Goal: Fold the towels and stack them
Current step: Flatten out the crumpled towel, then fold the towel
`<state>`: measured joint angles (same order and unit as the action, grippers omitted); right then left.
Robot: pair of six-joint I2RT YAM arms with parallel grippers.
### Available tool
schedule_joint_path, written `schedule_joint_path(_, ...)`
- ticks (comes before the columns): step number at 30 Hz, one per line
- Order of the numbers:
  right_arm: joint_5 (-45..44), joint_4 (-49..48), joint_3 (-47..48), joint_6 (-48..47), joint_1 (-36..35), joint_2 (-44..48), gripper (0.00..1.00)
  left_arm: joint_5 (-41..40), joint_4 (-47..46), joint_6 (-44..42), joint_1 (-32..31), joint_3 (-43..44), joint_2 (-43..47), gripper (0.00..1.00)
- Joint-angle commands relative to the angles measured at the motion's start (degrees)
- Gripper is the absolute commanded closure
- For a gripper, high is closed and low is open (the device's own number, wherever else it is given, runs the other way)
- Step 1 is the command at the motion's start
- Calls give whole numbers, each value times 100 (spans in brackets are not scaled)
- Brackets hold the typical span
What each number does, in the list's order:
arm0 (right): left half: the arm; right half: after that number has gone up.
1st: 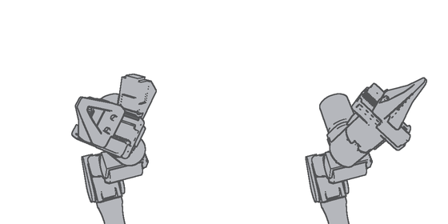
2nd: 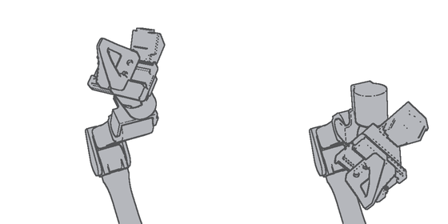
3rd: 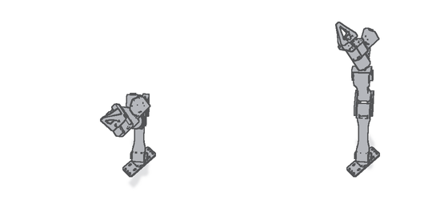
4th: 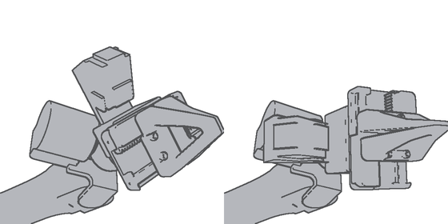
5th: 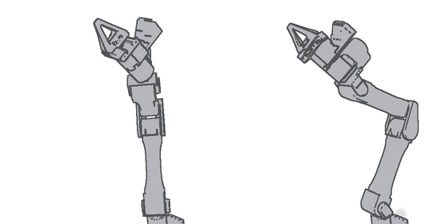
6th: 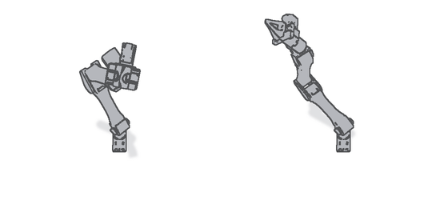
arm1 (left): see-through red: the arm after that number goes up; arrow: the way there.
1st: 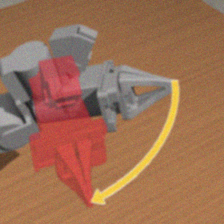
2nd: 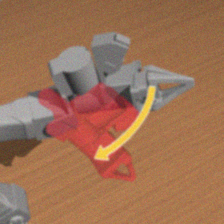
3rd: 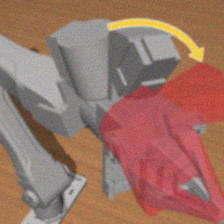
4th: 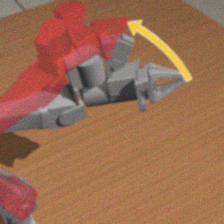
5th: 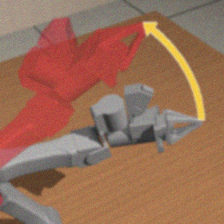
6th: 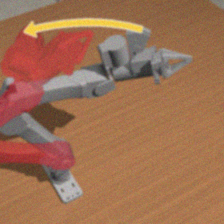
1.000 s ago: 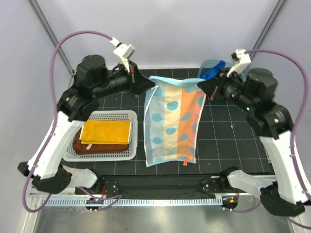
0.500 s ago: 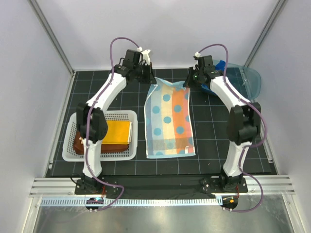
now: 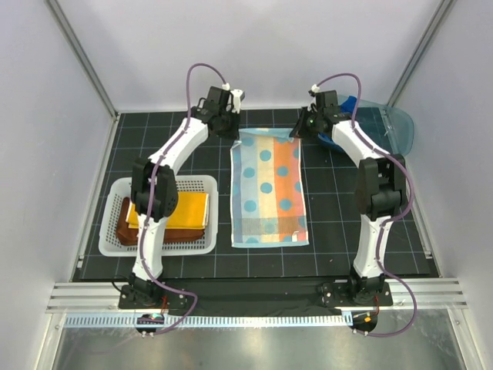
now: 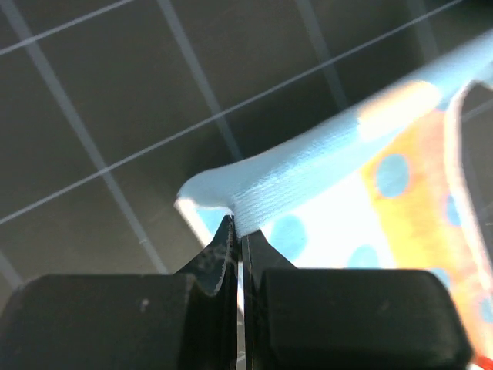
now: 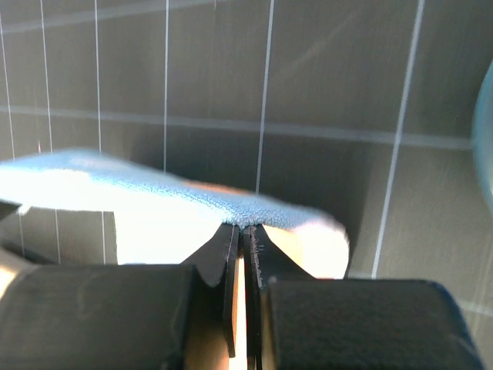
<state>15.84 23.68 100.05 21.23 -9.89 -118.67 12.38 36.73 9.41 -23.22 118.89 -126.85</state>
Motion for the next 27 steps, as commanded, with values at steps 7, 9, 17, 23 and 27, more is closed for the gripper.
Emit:
schedule_joint_path(7,130,-347,-1268,284,22,1354,99,-2668,-148,-1080,-945,-1227,1188,100)
schedule_joint_path(9,157,-347,-1565,390,22,1487,99,-2916,-263,-1257,-1113,-1543,1276,100)
schedule_joint_path(17,297,-373,-2787,733,13,2338,99,-4497,-412,-1486,-1860,-2335,1627,100)
schedule_joint_path(23,297,-408,-3578,768,-57,2893,99,-4904,-369,-1346,-2248,-2959,1979,100)
schedule_joint_path(27,350,-461,-4028,821,-127,3341,99,-4745,-105,-977,-2459,-3223,2217,100)
